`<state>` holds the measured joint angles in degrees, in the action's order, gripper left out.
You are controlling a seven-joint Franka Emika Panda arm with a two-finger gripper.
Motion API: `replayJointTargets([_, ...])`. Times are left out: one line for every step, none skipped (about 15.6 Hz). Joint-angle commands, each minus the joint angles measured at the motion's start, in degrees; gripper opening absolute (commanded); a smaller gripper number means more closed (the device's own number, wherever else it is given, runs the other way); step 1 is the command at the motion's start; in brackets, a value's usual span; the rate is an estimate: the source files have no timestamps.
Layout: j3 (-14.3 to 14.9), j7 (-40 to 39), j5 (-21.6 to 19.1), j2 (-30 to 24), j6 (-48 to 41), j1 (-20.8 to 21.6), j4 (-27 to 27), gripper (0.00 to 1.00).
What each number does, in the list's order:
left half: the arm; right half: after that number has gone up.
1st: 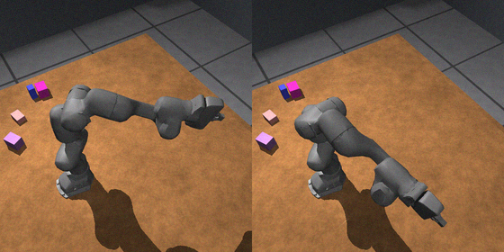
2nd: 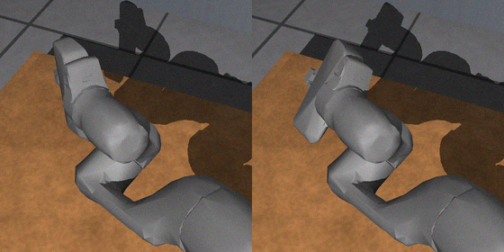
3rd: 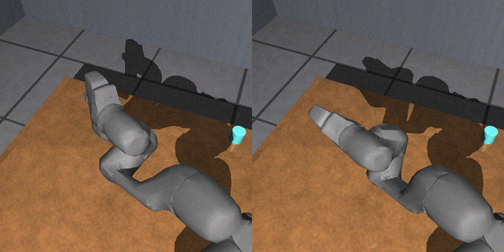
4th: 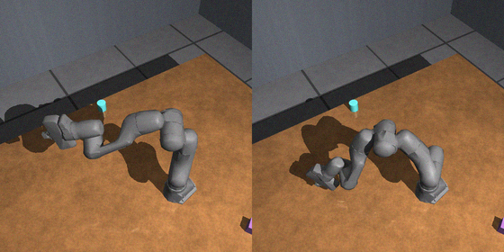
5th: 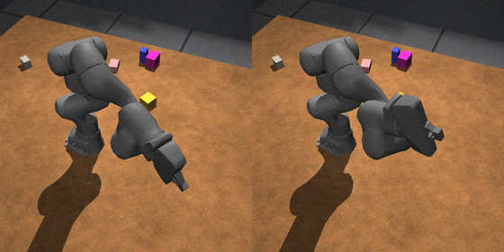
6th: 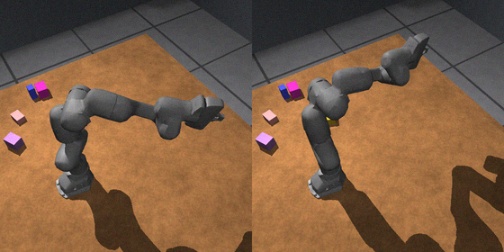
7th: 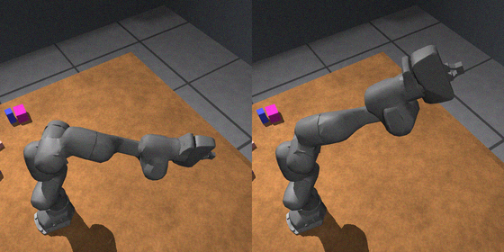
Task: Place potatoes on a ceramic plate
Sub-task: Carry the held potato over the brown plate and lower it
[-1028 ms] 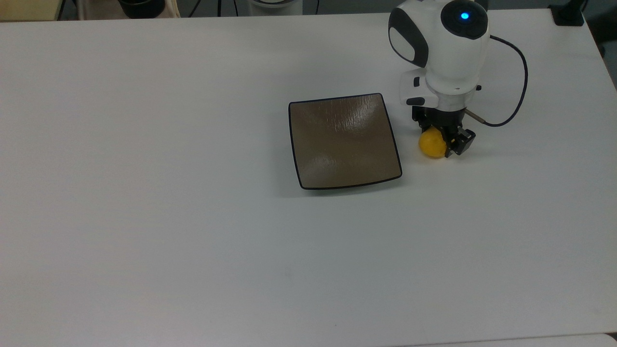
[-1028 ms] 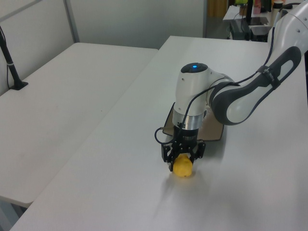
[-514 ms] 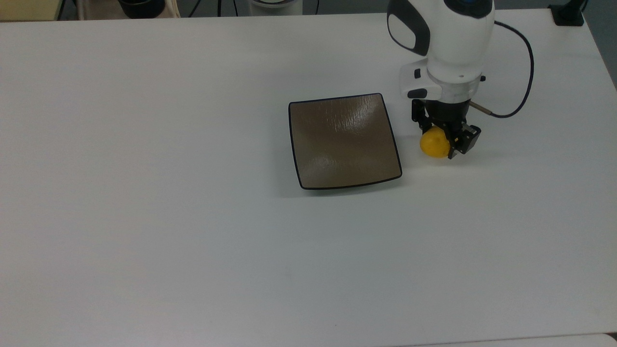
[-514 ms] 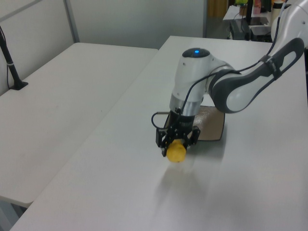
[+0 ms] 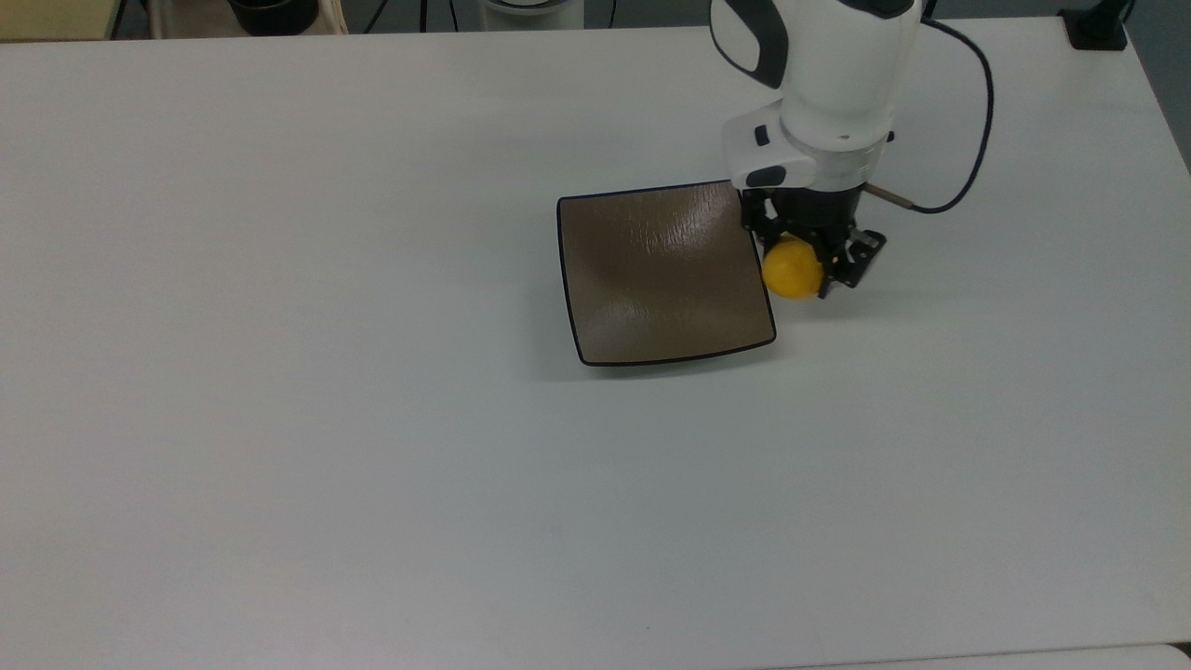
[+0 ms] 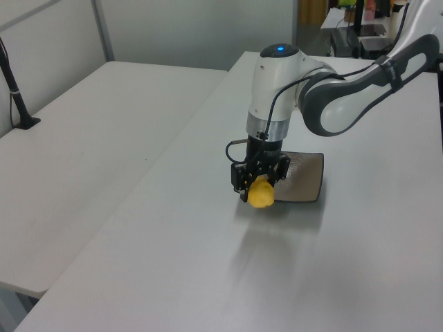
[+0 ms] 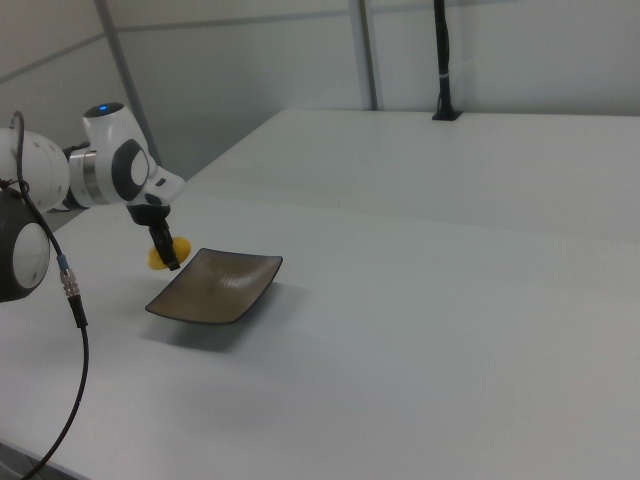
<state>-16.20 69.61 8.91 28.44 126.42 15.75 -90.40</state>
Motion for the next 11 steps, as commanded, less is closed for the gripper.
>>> replayJointTargets([2.0,-5.7,-1.9,-2.7,-2.4,-1.2,-1.4,0.4])
replayJointTargets([2.5,-6.6,-2.5,-2.8,-2.4,-1.9,-1.5,0.46])
replayJointTargets([3.1,-7.1,-2.9,-2.8,-2.4,-2.0,-1.4,0.46])
replayJointTargets([3.6,-7.1,-3.5,-2.8,-2.4,-2.0,-1.4,0.61])
replayJointTargets([3.7,-7.1,-3.5,-2.8,-2.4,-2.0,-1.4,0.75])
replayJointTargets([3.7,-7.4,-3.5,-2.9,-2.4,-2.1,-1.4,0.8])
replayJointTargets([3.7,-7.8,-3.6,-2.9,-2.4,-2.2,-1.4,0.8])
replayJointTargets([3.7,-7.8,-3.7,-3.0,-2.5,-2.2,-1.4,0.82])
replayJointTargets([3.7,-7.8,-3.8,-3.1,-2.5,-2.3,-1.4,0.85])
replayJointTargets([3.8,-7.8,-3.9,-3.3,-2.5,-2.3,-1.4,0.87])
replayJointTargets([4.2,-7.9,-3.9,-3.4,-2.5,-2.3,-1.4,0.87])
